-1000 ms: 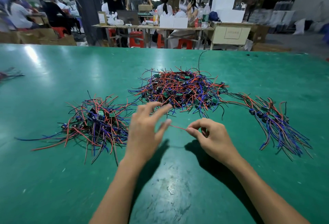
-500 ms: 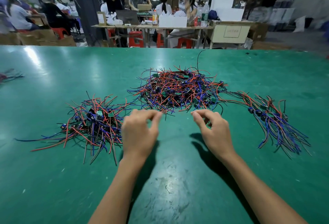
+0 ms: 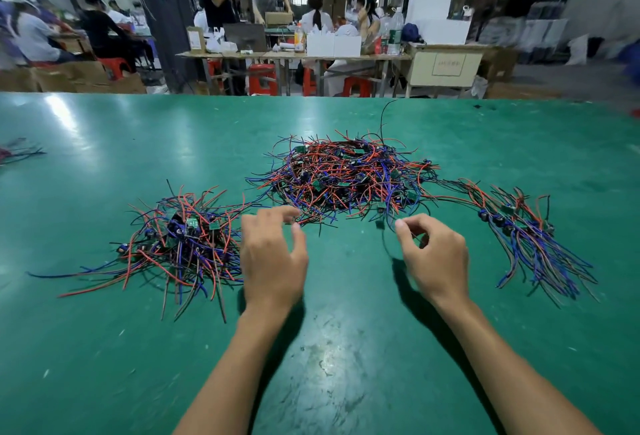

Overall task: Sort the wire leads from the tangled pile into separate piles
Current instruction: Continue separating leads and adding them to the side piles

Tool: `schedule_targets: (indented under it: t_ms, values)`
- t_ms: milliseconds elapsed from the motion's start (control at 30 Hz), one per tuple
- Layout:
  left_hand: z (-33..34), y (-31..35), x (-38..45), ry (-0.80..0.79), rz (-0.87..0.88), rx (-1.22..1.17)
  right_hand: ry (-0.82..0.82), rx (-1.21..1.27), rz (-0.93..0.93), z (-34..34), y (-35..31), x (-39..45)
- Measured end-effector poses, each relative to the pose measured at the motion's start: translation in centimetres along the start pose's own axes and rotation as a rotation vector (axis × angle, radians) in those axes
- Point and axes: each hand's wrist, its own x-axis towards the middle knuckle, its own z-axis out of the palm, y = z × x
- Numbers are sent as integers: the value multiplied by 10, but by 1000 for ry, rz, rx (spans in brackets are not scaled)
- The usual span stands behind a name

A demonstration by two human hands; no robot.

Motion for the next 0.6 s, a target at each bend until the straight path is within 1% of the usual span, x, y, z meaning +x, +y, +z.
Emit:
schedule_targets:
  t_ms: [33, 67, 133, 167, 200, 233, 300, 367, 400, 467, 533, 600]
  values:
    - [5, 5, -4, -105, -47, -130, 7, 44, -78, -3, -7, -4]
    - [9, 11, -7, -218, -148, -275, 5, 85, -166, -5, -14, -8]
    - [18, 21, -9, -423, -457, -581, -32, 157, -338, -5, -26, -15]
    - [19, 25, -9, -497, -621, -734, -77, 194, -408, -4, -31, -19]
    - [18, 27, -7, -539, -753, -869, -134, 224, -462, -3, -35, -23]
    - [17, 26, -5, -551, -835, -966, -197, 243, -505, -1, -39, -27]
    - [13, 19, -1, -536, -886, -1046, -319, 258, -558, 1, -44, -34]
    - [9, 11, 1, -525, -893, -1076, -420, 292, -553, 1, -46, -39]
    - [7, 9, 2, -517, -904, -1106, -476, 348, -506, 0, -46, -40]
    - [3, 8, 5, -510, -917, -1180, -552, 524, -349, -2, -45, -37]
    - [0, 9, 7, -511, -893, -1202, -507, 584, -246, -2, -41, -34]
    - [-4, 12, 10, -472, -841, -1178, -424, 492, -210, 0, -36, -31]
